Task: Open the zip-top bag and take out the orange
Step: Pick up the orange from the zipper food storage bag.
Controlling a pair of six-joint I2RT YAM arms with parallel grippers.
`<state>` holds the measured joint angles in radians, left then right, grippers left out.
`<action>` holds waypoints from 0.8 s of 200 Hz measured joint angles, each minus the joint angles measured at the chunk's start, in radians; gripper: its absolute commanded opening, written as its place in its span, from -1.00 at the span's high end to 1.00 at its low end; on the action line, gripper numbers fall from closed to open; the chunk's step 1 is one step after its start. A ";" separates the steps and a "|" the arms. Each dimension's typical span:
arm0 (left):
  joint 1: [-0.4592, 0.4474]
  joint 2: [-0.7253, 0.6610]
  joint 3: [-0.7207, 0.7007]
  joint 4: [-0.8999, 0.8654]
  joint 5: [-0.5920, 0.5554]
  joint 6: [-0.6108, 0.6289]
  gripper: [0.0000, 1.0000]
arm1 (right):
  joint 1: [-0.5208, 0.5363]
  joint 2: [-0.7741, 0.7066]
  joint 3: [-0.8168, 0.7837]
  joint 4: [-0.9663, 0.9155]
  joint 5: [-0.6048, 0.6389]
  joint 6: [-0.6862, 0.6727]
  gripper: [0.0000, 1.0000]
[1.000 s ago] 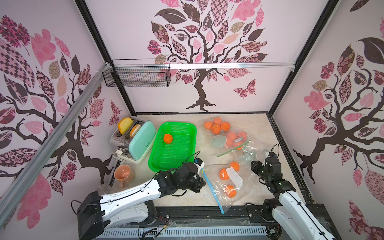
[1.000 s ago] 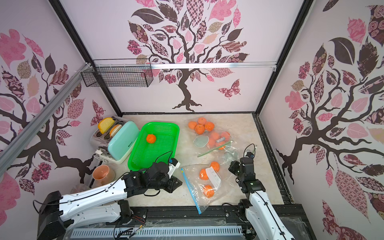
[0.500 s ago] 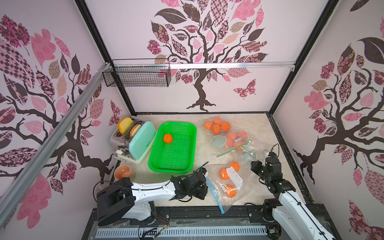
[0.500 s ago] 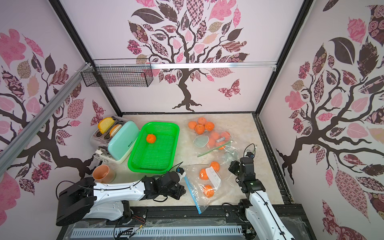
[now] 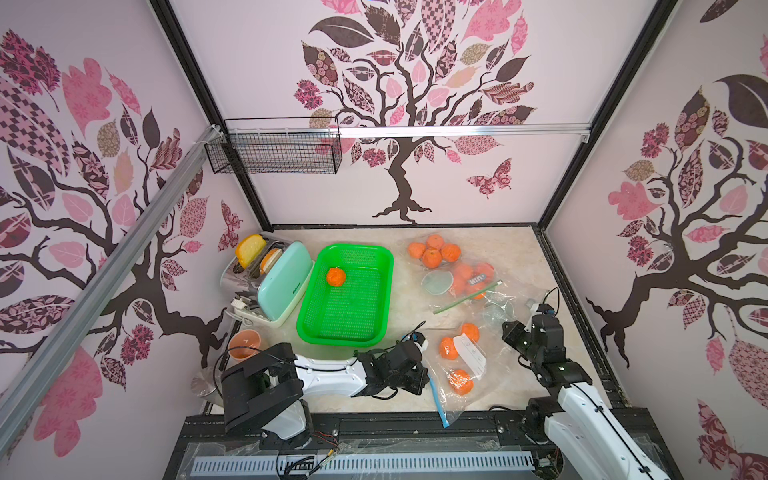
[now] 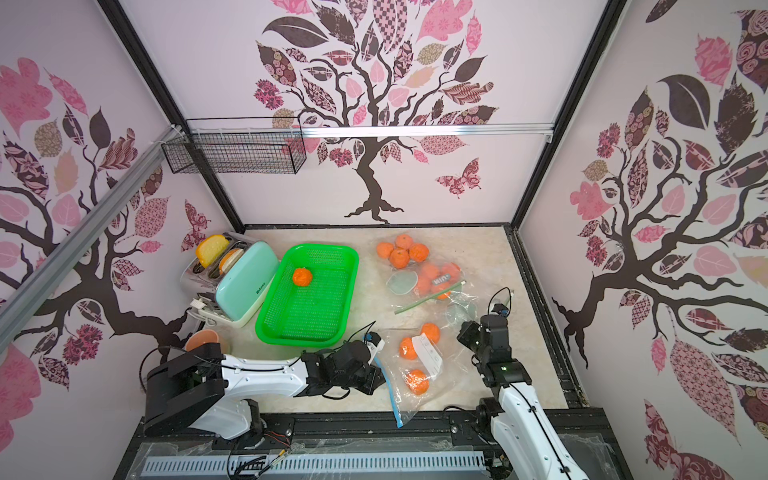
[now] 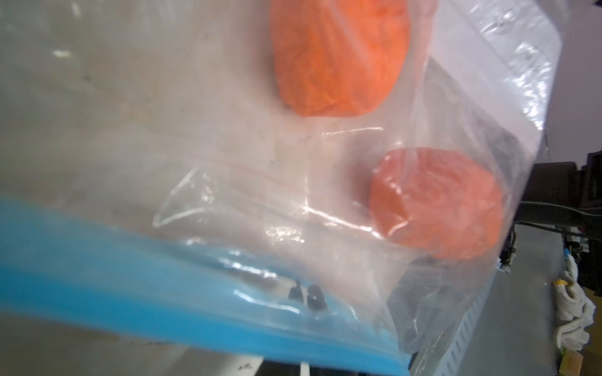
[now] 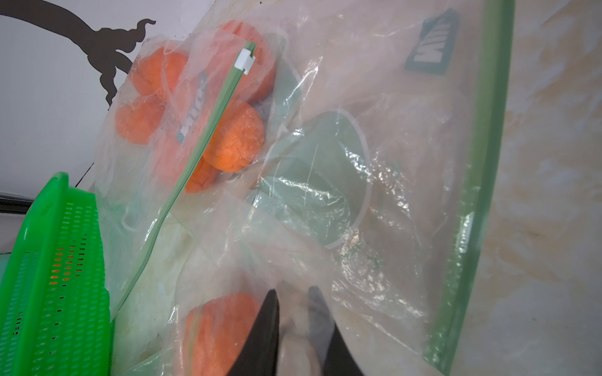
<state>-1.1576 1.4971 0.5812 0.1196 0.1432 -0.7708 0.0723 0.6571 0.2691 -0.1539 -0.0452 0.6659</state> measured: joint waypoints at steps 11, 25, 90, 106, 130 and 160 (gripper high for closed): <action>-0.003 -0.005 0.000 0.032 0.005 0.002 0.67 | 0.000 0.000 0.000 0.000 0.000 0.000 0.58; -0.006 -0.006 0.005 0.063 0.014 0.011 0.50 | 0.000 0.000 0.000 0.000 0.000 0.000 0.58; -0.008 0.098 0.062 0.134 0.039 0.061 0.10 | -0.001 0.000 0.000 0.000 0.000 0.000 0.58; -0.013 0.143 0.072 0.133 0.035 0.076 0.22 | -0.001 0.004 0.000 0.000 0.000 0.000 0.58; -0.026 0.189 0.086 0.130 0.031 0.107 0.36 | -0.002 0.008 0.000 0.000 0.000 0.000 0.58; -0.062 0.204 0.112 0.124 0.015 0.164 0.08 | -0.002 0.011 0.000 0.000 0.000 0.000 0.58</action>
<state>-1.2194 1.7008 0.6930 0.2440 0.1585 -0.6064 0.0704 0.6682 0.2691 -0.1535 -0.0448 0.6662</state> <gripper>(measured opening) 0.395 0.209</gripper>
